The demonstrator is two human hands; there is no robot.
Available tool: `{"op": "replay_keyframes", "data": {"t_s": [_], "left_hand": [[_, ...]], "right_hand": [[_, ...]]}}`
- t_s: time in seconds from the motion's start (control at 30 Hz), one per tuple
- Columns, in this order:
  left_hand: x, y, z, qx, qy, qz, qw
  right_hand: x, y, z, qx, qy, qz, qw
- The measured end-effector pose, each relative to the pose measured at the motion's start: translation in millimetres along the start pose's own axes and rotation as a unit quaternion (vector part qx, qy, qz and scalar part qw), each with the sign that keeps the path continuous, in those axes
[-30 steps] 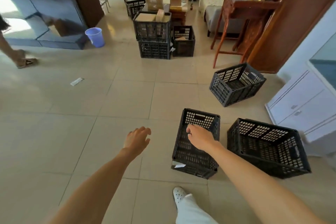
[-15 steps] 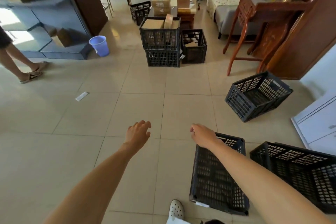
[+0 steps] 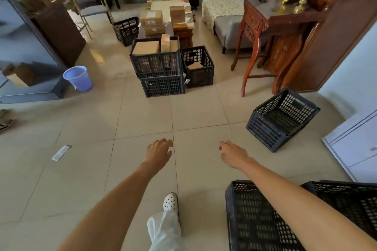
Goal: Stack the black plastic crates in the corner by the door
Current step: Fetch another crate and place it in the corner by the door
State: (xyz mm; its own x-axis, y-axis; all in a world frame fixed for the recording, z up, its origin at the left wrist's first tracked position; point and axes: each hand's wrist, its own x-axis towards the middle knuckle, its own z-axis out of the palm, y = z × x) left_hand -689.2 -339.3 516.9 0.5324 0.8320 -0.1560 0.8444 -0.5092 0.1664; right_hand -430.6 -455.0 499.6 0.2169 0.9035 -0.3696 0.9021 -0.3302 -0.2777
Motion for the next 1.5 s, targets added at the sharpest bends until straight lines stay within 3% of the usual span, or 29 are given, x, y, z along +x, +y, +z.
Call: {"op": "replay_keyframes", "data": {"t_s": [0.3,0.63,0.97,1.17,1.5], "left_hand": [[225.8,-21.9,-51.3,0.043,-0.028,0.128,0.990],[377.0,75.0,-29.6,0.049,-0.126,0.265,0.955],[588.9,256.6,-44.4,0.051,-0.124,0.338,0.932],[656.2,361.7,-40.6,0.061,-0.139,0.391,0.908],[763.7,501.3,5.2,0.110,-0.186,0.477,0.852]], "right_hand": [[149.9,0.2,-70.5,0.080,0.039,0.119,0.989],[186.2,103.3,-82.0,0.110,0.021,0.269,0.957],[287.4,275.1,-195.2,0.154,0.076,0.333,0.927],[301.0,355.5,-234.5,0.193,0.088,0.371,0.904],[290.0,482.0,-232.0,0.284,0.075,0.497,0.817]]}}
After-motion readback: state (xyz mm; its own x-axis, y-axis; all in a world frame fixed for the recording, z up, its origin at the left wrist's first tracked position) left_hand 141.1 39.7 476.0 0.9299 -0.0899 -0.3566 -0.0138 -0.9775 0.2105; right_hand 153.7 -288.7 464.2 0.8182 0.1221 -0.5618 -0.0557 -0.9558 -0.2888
